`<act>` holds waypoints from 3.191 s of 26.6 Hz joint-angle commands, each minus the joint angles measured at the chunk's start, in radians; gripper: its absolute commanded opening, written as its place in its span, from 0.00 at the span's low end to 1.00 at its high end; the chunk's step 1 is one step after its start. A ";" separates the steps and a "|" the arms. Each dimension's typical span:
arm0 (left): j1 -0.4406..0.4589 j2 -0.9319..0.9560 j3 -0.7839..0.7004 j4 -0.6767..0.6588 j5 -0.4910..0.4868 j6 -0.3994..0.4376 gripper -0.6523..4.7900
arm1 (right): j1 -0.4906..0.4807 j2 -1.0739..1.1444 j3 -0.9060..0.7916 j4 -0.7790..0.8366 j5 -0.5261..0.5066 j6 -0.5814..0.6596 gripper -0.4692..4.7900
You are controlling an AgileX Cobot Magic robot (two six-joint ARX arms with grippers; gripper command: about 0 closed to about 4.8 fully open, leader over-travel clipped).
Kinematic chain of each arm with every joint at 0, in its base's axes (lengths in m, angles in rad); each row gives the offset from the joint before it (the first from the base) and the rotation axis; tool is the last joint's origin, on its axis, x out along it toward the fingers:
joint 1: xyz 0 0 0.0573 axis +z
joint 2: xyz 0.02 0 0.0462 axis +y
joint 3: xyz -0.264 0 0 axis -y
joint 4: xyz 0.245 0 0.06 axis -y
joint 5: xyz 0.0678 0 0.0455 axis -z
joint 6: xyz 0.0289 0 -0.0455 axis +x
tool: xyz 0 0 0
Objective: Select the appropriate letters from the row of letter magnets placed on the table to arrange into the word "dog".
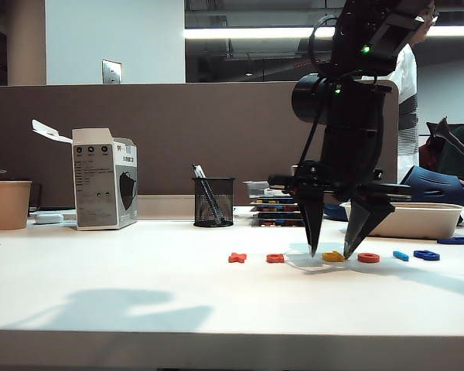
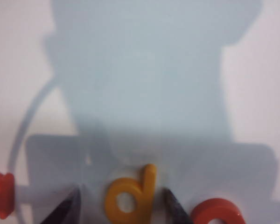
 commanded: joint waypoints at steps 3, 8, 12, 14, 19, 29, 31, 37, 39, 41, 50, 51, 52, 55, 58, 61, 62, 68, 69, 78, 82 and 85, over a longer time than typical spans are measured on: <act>0.000 -0.003 0.002 0.006 -0.005 0.002 0.11 | 0.002 0.010 0.000 -0.011 -0.002 0.000 0.52; 0.000 -0.003 0.002 0.006 -0.005 0.002 0.11 | 0.002 0.010 0.000 -0.041 -0.002 0.000 0.49; 0.000 -0.003 0.002 0.006 -0.005 0.002 0.11 | 0.002 0.010 0.000 -0.055 -0.002 0.001 0.49; 0.000 -0.003 0.002 0.006 -0.005 0.002 0.11 | 0.002 0.010 0.000 -0.055 -0.002 0.000 0.49; 0.000 -0.003 0.002 0.006 -0.005 0.002 0.11 | 0.002 0.010 0.000 -0.051 -0.002 0.001 0.46; 0.000 -0.003 0.002 0.006 -0.005 0.002 0.11 | 0.002 0.010 0.000 -0.056 -0.002 0.005 0.34; 0.000 -0.003 0.002 0.006 -0.005 0.002 0.11 | 0.002 0.010 0.000 -0.056 -0.002 0.005 0.34; 0.000 -0.003 0.002 0.006 -0.005 0.002 0.11 | 0.002 0.010 0.000 -0.055 -0.002 0.005 0.34; 0.000 -0.003 0.002 0.006 -0.005 0.002 0.11 | 0.002 0.010 0.000 -0.054 -0.001 0.004 0.34; 0.000 -0.003 0.002 0.006 -0.005 0.002 0.11 | 0.002 0.010 0.000 -0.052 0.002 0.004 0.25; 0.000 -0.003 0.002 0.006 -0.005 0.002 0.11 | 0.002 0.010 0.000 -0.055 0.003 0.003 0.25; 0.000 -0.003 0.002 0.006 -0.005 0.002 0.11 | 0.002 0.010 0.000 -0.054 0.003 0.003 0.25; 0.000 -0.003 0.002 0.006 -0.005 0.002 0.11 | 0.002 0.010 0.000 -0.056 0.003 0.003 0.25; 0.000 -0.003 0.002 0.006 -0.005 0.002 0.11 | 0.002 0.009 0.000 -0.060 0.002 0.008 0.25; 0.000 -0.003 0.002 0.006 -0.005 0.002 0.11 | 0.002 0.001 0.000 -0.073 0.002 0.008 0.25; 0.000 -0.003 0.002 0.006 -0.005 0.002 0.11 | 0.002 -0.029 0.001 -0.076 0.002 0.008 0.25; 0.000 -0.003 0.002 0.006 -0.005 0.002 0.11 | 0.002 -0.044 0.001 -0.076 0.002 0.010 0.25; 0.000 -0.003 0.002 0.006 -0.005 0.001 0.11 | 0.012 -0.089 0.001 -0.098 -0.002 0.046 0.25; 0.000 -0.003 0.002 0.006 -0.005 0.002 0.11 | 0.017 -0.094 0.000 -0.105 -0.002 0.060 0.25; 0.000 -0.003 0.002 0.006 -0.005 0.002 0.11 | 0.159 -0.105 0.000 -0.145 -0.015 0.203 0.25; 0.000 -0.003 0.002 0.006 -0.005 0.002 0.11 | 0.198 -0.098 0.000 -0.123 0.004 0.261 0.25; 0.000 -0.003 0.002 0.005 -0.005 0.002 0.11 | 0.210 -0.089 -0.008 -0.164 0.005 0.329 0.25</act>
